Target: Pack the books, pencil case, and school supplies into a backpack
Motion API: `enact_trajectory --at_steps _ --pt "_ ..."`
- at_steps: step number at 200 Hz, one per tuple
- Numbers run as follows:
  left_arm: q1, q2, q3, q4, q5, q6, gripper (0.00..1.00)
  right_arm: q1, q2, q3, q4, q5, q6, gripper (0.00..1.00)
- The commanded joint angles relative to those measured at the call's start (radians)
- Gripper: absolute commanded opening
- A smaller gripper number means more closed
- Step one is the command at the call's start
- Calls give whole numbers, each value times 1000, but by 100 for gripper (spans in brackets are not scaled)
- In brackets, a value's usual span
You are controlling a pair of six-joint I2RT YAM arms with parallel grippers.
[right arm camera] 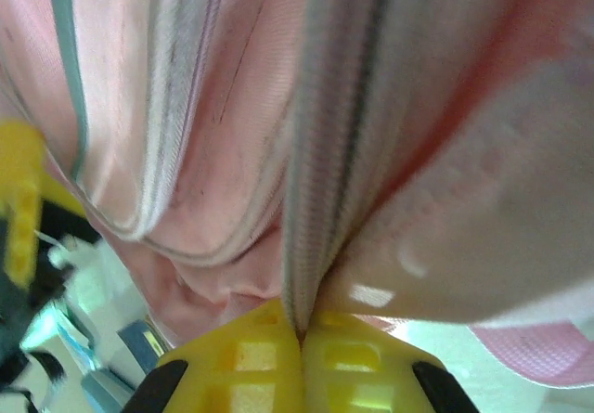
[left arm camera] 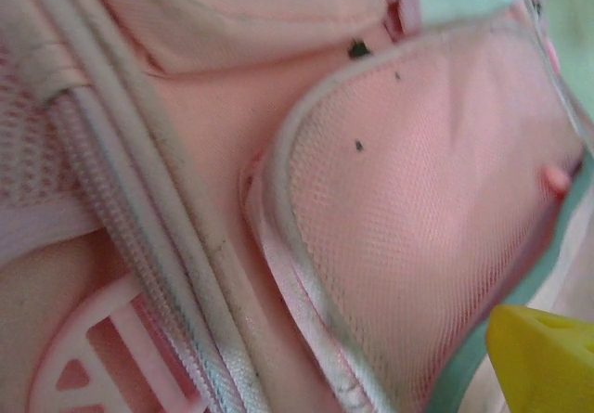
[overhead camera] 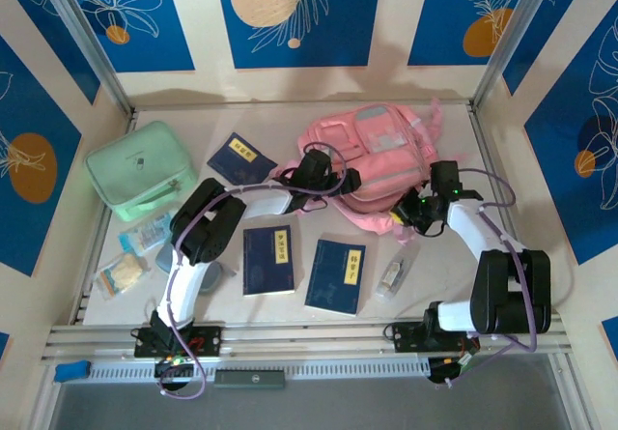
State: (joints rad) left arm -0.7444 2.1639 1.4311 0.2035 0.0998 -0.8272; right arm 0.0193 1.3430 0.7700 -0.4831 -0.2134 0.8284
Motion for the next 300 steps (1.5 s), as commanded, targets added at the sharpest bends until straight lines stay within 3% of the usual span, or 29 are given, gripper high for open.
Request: enact_trajectory --at_steps 1,38,65,84,93,110,156,189,221,238,268,300 --pt "6 37 103 -25 47 69 99 91 -21 -18 48 -61 101 4" --pt "67 108 267 -102 99 137 99 254 45 3 232 -26 206 18" --pt "127 84 299 -196 97 162 99 278 106 123 173 -36 141 28" --pt "158 15 250 -223 112 184 99 272 66 128 130 -50 88 50" --pt "163 -21 218 -240 120 191 99 256 37 120 100 -54 65 58" --pt "166 -93 156 -275 138 180 99 194 -26 104 37 -64 31 65" --pt "100 -281 -137 -192 178 18 99 -76 -55 82 -129 -58 -89 72" --pt "8 -383 -254 -159 103 2 99 -110 33 78 -73 -34 -106 78" --pt "-14 -442 -335 -68 98 28 99 -16 140 118 -6 -13 -37 79" --pt "-1 -479 -331 -157 51 81 99 67 178 135 68 -22 35 78" --pt "40 -523 -300 -317 20 135 99 276 266 229 111 84 119 79" --pt "84 -608 -347 -335 -31 152 99 413 350 343 160 73 170 79"
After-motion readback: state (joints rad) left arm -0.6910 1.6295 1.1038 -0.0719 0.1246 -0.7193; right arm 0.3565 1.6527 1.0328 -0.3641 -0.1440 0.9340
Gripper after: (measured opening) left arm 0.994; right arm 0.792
